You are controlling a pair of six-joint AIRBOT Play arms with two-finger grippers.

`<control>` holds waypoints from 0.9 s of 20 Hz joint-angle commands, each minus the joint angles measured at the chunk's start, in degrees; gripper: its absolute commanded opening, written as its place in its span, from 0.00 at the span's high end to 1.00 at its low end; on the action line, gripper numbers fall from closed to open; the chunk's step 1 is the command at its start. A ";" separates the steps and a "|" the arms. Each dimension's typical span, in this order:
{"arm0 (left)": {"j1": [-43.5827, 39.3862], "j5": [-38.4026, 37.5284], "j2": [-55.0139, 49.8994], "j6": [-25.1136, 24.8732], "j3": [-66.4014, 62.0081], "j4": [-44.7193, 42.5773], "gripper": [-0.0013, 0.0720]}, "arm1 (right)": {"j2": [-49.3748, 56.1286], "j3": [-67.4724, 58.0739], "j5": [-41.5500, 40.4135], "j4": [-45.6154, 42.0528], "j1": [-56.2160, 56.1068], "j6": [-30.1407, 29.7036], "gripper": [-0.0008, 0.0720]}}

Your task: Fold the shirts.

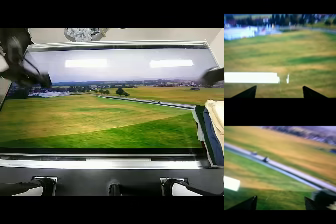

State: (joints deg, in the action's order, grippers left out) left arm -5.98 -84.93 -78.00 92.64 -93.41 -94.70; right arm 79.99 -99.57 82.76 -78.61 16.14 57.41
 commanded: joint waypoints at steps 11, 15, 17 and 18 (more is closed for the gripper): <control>-3.04 7.67 13.07 7.91 23.21 -1.49 0.07 | 2.80 10.40 2.60 -6.71 -14.60 3.23 0.05; -3.04 7.67 13.07 7.91 23.21 -1.49 0.07 | 2.80 10.40 2.60 -6.71 -14.60 3.23 0.05; -3.04 7.67 13.07 7.91 23.21 -1.49 0.07 | 2.80 10.40 2.62 -6.71 -14.60 3.23 0.05; -3.04 7.67 13.07 7.91 23.21 -1.49 0.07 | 2.80 10.40 2.62 -6.71 -14.60 3.23 0.05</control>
